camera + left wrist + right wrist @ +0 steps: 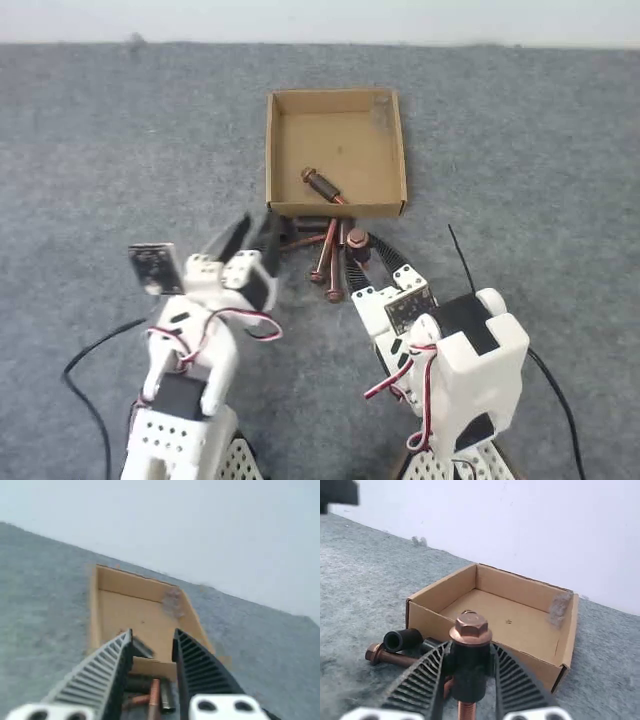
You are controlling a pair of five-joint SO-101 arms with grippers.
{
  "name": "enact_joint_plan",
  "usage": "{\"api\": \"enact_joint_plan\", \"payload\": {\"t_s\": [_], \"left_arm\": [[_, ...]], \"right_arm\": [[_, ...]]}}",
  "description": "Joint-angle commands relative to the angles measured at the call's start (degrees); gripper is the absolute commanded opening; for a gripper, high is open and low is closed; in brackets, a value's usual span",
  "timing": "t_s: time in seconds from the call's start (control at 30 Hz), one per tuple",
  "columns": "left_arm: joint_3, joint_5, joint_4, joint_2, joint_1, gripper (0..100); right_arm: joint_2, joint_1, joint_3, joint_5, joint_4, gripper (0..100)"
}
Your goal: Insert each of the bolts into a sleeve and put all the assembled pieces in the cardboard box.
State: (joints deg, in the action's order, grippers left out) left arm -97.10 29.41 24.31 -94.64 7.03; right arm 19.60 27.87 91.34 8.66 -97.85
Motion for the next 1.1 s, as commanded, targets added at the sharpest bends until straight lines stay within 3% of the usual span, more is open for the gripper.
{"api": "enact_joint_plan", "payload": {"t_s": [0.0, 0.4, 0.63, 1.07], "left_arm": [[0.4, 0.3, 11.0, -8.6, -10.4, 12], [0.6, -12.9, 29.6, -9.3, -26.2, 12], [0.6, -17.8, 30.9, -9.2, -27.7, 12], [0.6, -17.8, 28.7, -9.1, -28.0, 13]], "right_arm": [[-2.7, -0.8, 0.2, 0.4, -1.3, 0.6], [-2.7, -1.9, -8.6, 0.8, -0.9, 0.6], [-2.7, -2.1, -21.7, 0.9, -0.4, 0.6], [-3.4, -5.3, -46.2, 0.9, 34.8, 0.6]]}}
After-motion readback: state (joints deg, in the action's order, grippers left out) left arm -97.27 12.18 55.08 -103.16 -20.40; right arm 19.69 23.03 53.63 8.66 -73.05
